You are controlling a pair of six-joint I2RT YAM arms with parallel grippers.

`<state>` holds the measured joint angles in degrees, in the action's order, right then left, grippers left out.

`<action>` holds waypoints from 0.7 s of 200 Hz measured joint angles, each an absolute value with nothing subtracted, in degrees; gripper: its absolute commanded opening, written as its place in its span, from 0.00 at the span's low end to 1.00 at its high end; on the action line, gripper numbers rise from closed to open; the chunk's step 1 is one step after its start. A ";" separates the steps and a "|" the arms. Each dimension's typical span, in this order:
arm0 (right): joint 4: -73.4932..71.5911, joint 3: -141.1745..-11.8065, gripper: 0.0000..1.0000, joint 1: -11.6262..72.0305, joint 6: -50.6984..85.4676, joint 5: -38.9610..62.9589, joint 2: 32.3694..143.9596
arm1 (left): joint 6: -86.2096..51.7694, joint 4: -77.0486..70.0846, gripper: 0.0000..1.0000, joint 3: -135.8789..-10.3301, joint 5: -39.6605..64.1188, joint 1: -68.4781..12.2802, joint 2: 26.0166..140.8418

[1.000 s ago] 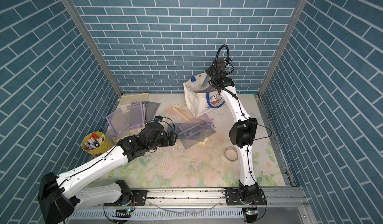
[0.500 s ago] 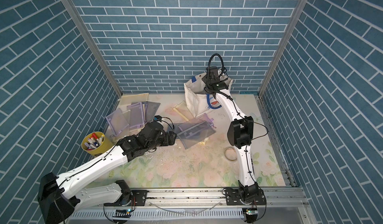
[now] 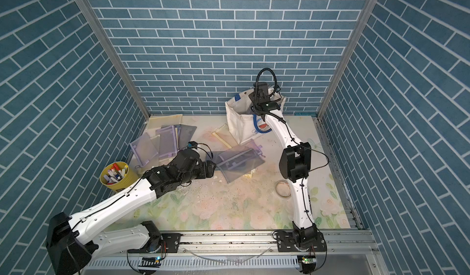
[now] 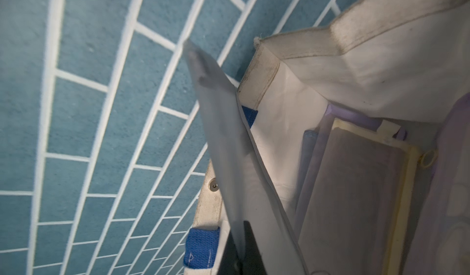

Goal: Put the pencil pouch into the canvas bag
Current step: Place the pencil pouch in the canvas bag.

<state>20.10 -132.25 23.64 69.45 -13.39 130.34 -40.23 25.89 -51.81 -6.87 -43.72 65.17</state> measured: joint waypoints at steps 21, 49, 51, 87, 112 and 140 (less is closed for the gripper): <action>18.33 -132.31 0.00 23.64 72.49 -13.26 130.34 | -40.25 25.96 0.88 -51.79 -7.07 -43.72 64.77; 17.54 -133.14 0.00 23.59 75.26 -13.23 130.45 | -40.29 26.11 0.88 -51.77 -7.55 -43.72 63.66; 17.54 -133.25 0.00 23.59 75.31 -13.21 130.52 | -40.29 26.11 0.88 -51.77 -7.57 -43.72 63.61; 17.10 -134.19 0.00 23.57 76.86 -12.58 130.63 | -40.32 26.13 0.88 -51.77 -7.92 -43.72 63.37; 17.50 -133.12 0.00 23.49 77.76 -12.14 130.61 | -40.29 26.13 0.87 -51.77 -7.94 -43.72 63.37; 17.56 -129.34 0.04 23.18 78.19 -11.31 130.61 | -40.32 26.09 0.87 -51.77 -8.16 -43.72 63.37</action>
<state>17.56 -129.34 23.18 78.19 -11.31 130.61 -40.32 26.09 -51.77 -8.16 -43.72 63.37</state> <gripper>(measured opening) 0.044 0.872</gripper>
